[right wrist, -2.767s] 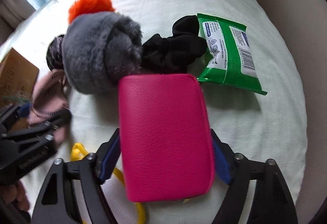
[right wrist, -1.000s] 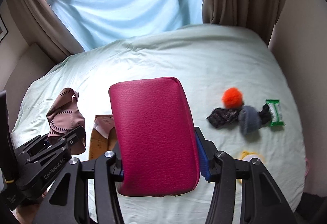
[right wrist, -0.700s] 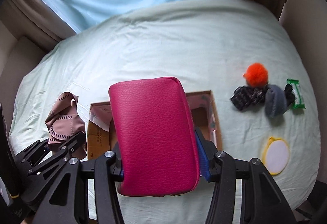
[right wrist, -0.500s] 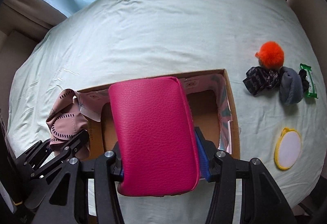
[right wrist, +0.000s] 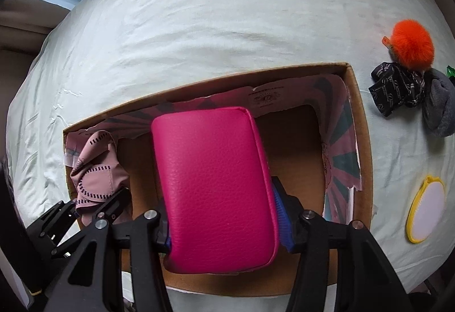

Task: Organize soft objects
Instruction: 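Lift the sandals and wallet and carry both toward the cardboard box, then release the sandals and wallet into the box and withdraw both grippers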

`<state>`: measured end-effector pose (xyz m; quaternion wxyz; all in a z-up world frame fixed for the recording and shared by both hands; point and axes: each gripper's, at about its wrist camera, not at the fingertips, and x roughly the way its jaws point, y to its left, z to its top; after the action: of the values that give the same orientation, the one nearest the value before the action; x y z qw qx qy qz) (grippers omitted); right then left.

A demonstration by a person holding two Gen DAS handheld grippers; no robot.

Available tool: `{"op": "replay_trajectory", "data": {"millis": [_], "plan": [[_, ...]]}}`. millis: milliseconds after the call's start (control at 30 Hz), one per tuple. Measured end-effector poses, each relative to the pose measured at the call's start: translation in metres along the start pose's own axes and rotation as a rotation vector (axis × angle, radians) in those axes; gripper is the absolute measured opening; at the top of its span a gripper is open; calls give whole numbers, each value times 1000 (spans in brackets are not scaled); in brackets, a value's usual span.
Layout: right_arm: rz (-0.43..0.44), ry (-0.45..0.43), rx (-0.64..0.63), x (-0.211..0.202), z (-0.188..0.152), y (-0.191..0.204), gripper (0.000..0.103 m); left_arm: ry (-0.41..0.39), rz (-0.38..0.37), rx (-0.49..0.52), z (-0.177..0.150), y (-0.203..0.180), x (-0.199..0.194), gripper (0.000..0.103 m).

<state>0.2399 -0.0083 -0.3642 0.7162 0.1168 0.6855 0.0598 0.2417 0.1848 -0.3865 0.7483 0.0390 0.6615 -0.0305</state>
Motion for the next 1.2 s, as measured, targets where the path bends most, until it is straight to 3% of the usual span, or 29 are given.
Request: {"op": "replay_trajectory", "data": {"millis": [33,67,100,133,667,967,1200], "plan": [[-13,-1,-9,2,2,1,61,-5,3,12,0,0,-1,102],[-19,-10,-17,3,3,1,84,-23,4,23,-1,0,-3,103],[-8,-19,-19,4,4,0,97,-21,7,39,-2,-2,-4,103],[2,-26,-22,3,5,-1,103,-16,19,52,-3,-3,-4,103],[-18,-69,-65,-13,-2,4,103,-56,3,25,-17,7,-40,103],[-28,-137,-127,-60,-20,21,103,-155,4,-3,-35,20,-103,103],[-13,-236,-158,-121,-48,34,103,-251,9,-30,-57,23,-161,103]]}}
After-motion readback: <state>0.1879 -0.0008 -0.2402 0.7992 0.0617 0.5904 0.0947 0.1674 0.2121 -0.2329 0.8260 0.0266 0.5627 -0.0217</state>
